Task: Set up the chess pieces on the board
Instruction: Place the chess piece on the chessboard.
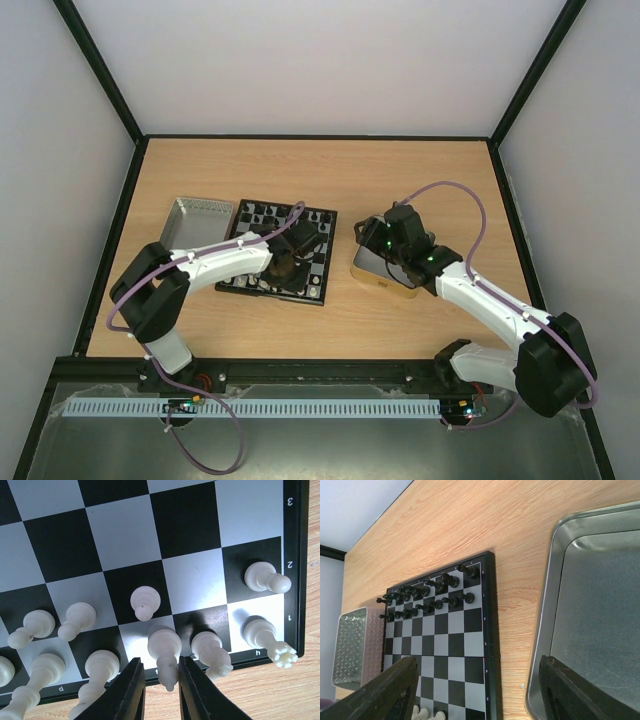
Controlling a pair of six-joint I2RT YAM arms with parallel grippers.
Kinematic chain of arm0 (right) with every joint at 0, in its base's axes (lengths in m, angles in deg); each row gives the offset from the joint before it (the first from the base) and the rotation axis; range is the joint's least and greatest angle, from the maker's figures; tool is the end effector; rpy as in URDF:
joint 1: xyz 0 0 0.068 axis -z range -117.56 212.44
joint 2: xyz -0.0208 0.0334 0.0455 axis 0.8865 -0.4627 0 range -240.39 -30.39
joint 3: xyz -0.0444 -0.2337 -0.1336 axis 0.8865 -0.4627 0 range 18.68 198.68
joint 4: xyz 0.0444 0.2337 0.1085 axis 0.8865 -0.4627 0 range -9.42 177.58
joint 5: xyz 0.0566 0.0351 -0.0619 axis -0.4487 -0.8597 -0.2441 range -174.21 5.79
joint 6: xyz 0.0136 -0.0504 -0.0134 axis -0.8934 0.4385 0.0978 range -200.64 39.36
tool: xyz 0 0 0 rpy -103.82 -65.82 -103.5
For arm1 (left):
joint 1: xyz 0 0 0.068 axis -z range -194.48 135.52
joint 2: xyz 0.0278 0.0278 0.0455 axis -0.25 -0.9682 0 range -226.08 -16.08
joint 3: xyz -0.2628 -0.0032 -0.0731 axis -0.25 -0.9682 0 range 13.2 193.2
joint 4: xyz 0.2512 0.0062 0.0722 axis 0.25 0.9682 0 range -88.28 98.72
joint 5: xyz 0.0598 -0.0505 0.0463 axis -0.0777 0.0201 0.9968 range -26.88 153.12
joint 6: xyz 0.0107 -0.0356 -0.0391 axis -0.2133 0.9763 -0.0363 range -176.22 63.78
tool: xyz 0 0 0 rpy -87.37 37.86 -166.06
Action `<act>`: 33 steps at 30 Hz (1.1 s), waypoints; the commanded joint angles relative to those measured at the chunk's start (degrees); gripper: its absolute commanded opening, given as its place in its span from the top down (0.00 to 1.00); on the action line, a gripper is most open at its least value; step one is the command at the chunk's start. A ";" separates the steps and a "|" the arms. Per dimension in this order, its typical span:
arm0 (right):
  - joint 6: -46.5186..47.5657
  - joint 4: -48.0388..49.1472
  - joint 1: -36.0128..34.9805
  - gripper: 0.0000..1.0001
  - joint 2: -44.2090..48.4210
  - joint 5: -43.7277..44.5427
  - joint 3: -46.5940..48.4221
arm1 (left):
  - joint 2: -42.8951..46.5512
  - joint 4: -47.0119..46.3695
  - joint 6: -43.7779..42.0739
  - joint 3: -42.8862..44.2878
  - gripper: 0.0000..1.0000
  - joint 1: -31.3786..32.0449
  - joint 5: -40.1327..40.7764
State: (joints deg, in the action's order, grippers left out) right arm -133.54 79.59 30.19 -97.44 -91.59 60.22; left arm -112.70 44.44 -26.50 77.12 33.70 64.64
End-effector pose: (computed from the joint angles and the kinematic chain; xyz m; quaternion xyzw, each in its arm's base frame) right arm 0.2133 0.1400 0.2449 0.1276 0.8703 0.3613 0.3095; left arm 0.2117 -0.2354 0.1877 0.1574 0.9793 -0.0695 0.1069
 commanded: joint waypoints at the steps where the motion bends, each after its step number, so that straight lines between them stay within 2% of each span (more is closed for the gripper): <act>1: 1.35 -2.51 0.50 0.34 1.02 2.20 2.47 | 1.41 1.13 -0.37 0.37 0.78 -0.39 1.33; 6: 3.86 -5.43 2.05 0.34 1.75 5.05 4.51 | 2.57 0.29 -0.40 -0.70 0.82 -0.73 1.03; 33: 4.54 -5.46 4.74 0.35 1.51 4.75 4.28 | 2.63 3.00 -2.02 -0.73 0.93 -0.74 -1.58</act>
State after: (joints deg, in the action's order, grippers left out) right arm -129.83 75.59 34.58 -96.19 -88.26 63.17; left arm -111.47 44.73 -27.77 76.51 33.11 64.16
